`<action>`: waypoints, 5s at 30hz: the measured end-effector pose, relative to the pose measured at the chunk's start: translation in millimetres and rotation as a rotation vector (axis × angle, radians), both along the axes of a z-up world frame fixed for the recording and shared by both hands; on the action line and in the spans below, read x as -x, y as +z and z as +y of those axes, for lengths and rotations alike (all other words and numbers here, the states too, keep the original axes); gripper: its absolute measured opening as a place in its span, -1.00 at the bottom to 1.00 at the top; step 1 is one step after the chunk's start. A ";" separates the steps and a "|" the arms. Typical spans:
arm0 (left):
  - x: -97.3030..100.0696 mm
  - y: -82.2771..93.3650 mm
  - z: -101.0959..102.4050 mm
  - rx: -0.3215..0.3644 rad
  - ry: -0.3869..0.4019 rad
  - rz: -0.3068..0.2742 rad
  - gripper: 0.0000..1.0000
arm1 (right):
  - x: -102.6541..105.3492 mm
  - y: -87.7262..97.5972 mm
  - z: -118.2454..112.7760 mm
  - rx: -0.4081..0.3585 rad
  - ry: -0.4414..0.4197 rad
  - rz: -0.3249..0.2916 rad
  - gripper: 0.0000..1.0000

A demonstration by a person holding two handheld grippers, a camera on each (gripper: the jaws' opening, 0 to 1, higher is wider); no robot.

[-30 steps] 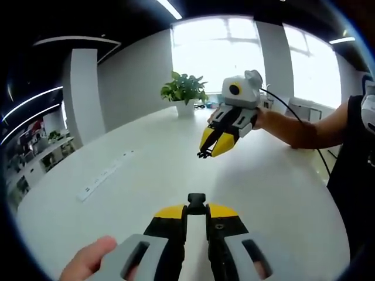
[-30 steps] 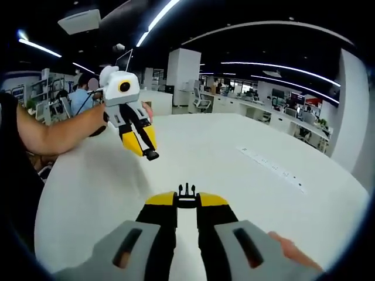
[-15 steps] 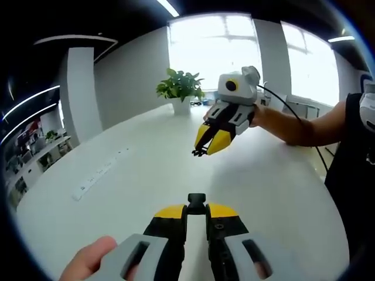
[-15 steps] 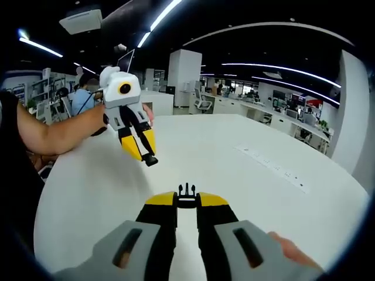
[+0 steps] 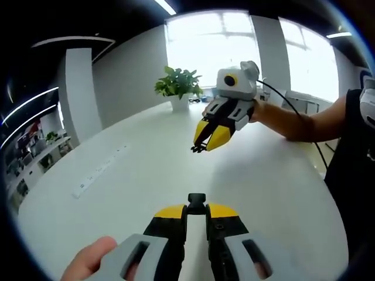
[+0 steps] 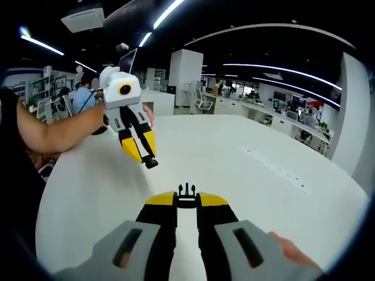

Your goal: Snap the two parts of the plastic buckle together until the buckle closes and remains connected.

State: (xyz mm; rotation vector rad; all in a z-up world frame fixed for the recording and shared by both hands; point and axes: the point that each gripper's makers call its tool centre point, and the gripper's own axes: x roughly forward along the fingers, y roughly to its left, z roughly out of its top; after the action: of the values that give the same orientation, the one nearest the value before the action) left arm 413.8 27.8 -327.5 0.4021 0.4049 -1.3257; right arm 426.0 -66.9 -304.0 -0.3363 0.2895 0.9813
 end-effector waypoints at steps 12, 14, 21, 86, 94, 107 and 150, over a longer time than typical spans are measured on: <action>9.5 5.2 2.2 0.004 -0.002 0.000 -0.78 | 6.8 2.7 1.2 0.002 0.000 -0.011 -0.77; 11.6 5.5 2.1 0.004 -0.005 0.003 -0.78 | 7.7 3.1 1.6 0.002 -0.001 -0.015 -0.77; 18.8 8.3 1.9 0.009 -0.006 -0.004 -0.78 | 15.8 4.2 3.2 0.008 0.002 -0.023 -0.77; 65.3 -17.6 11.3 0.003 -0.057 0.060 -0.78 | 57.5 -36.1 23.0 0.057 0.114 0.043 -0.77; 64.9 -21.8 10.7 -0.005 -0.060 0.067 -0.78 | 63.5 -41.5 23.9 0.065 0.146 0.057 -0.76; 72.2 -26.2 7.7 -0.011 -0.100 0.078 -0.78 | 77.5 -48.7 30.8 0.081 0.211 0.069 -0.76; 82.9 -41.7 11.0 -0.038 -0.173 0.102 -0.78 | 99.2 -61.1 39.5 0.093 0.325 0.115 -0.76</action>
State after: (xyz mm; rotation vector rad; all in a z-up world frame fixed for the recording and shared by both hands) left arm 331.0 38.8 -369.2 0.4093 0.4889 -1.5128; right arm 326.9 -27.4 -365.1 -0.4205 0.3932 1.3119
